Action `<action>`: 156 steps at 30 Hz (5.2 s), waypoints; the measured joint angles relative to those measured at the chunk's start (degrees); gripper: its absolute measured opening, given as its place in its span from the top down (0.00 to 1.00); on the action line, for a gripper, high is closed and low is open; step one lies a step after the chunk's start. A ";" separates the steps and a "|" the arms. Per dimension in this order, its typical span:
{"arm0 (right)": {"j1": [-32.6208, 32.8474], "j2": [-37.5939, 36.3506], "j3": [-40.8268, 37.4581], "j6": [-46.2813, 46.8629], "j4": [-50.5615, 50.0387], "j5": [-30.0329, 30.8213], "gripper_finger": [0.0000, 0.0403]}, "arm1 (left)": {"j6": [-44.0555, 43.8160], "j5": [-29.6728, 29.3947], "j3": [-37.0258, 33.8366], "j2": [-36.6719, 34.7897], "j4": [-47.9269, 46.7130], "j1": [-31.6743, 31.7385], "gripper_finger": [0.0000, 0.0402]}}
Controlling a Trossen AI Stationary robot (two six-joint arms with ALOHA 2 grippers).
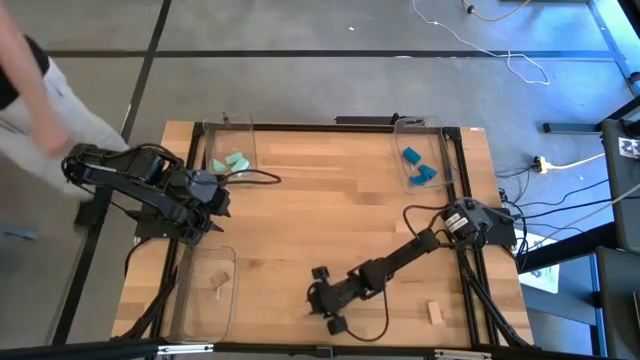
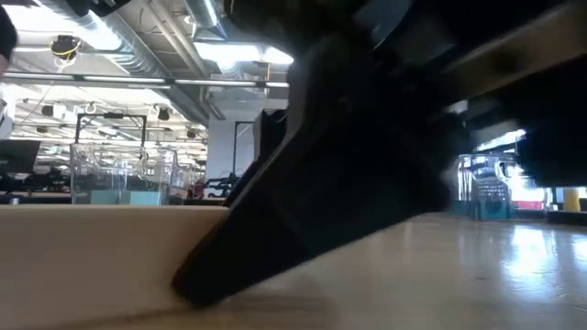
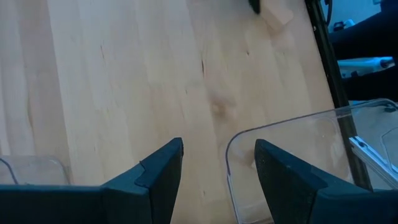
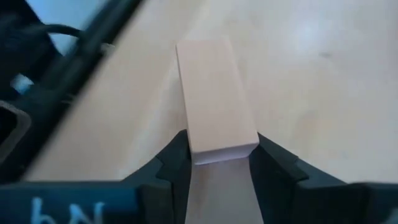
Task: Sort & place blocks by color
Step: Put the left brown block into the bottom transparent bin
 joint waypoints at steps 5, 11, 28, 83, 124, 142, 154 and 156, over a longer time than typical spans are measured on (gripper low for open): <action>-3.35 -2.02 -0.17 -4.58 -3.53 1.15 0.68 | -0.65 0.02 0.00 -0.01 -0.15 0.01 0.52; -9.44 -2.74 2.33 -6.34 -4.49 0.92 0.68 | -0.87 0.02 0.00 -0.02 -1.36 0.00 0.52; -18.32 -2.87 27.20 -25.44 -17.29 18.33 0.68 | -27.19 -14.36 0.00 -0.02 1.42 0.05 0.52; -19.77 -2.91 30.27 -44.75 -1.00 28.39 0.68 | -54.75 -22.40 0.00 -6.43 9.30 0.07 0.52; -19.70 -2.91 30.76 -44.93 -0.94 29.55 0.52 | -46.31 -20.21 0.00 -4.15 10.87 0.07 0.69; -17.59 -2.98 42.70 -44.96 -12.92 38.40 0.52 | -40.76 -14.10 -0.05 -13.64 -3.30 0.07 0.69; -14.79 -2.98 56.02 -44.91 -24.07 47.48 0.52 | -30.12 1.61 -0.04 -13.09 -8.79 -0.51 0.69; -14.23 -3.15 57.14 -44.93 -24.51 48.41 0.52 | -29.55 4.10 -0.04 -13.05 -8.79 -1.02 0.69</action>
